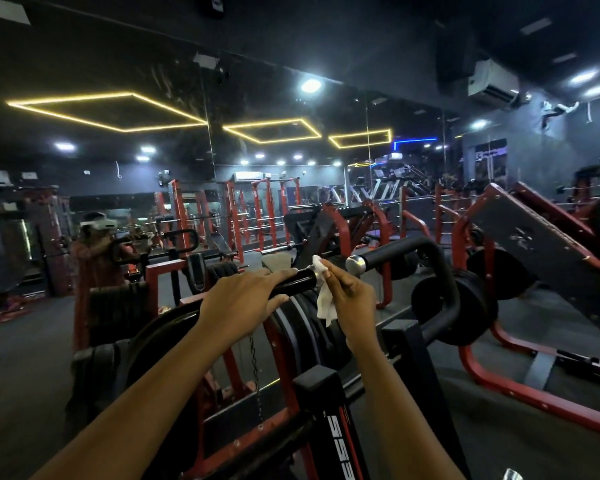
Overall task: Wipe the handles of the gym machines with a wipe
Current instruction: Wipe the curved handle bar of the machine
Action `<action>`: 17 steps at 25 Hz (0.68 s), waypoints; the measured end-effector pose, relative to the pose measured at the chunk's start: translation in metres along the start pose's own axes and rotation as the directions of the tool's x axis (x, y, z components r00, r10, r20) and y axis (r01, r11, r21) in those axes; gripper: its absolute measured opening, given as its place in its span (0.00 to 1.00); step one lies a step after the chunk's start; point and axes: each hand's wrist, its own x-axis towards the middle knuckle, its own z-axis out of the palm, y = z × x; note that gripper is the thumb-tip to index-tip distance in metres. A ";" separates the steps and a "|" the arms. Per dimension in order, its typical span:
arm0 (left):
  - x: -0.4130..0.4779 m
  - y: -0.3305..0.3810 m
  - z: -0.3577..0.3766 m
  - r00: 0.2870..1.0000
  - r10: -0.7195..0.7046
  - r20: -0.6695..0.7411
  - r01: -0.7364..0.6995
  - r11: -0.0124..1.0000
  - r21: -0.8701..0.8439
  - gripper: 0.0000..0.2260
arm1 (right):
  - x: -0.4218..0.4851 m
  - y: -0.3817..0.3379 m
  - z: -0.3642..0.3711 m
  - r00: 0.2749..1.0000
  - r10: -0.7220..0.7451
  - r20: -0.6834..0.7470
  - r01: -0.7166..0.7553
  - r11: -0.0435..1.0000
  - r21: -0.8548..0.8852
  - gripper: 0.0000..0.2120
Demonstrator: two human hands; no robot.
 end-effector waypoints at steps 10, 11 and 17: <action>0.005 -0.007 0.001 1.000 -0.006 0.028 0.009 0.996 -0.084 0.22 | -0.001 -0.002 0.000 0.985 0.170 -0.042 -0.170 0.985 -0.001 0.11; 0.005 -0.008 0.000 0.999 -0.007 0.045 0.011 0.996 -0.087 0.22 | -0.004 -0.007 0.001 0.986 0.150 -0.074 -0.153 0.988 -0.035 0.11; -0.002 -0.001 -0.013 0.998 -0.010 0.055 0.026 0.953 -0.301 0.21 | -0.033 -0.030 -0.005 0.989 0.080 -0.126 -0.115 0.946 -0.303 0.10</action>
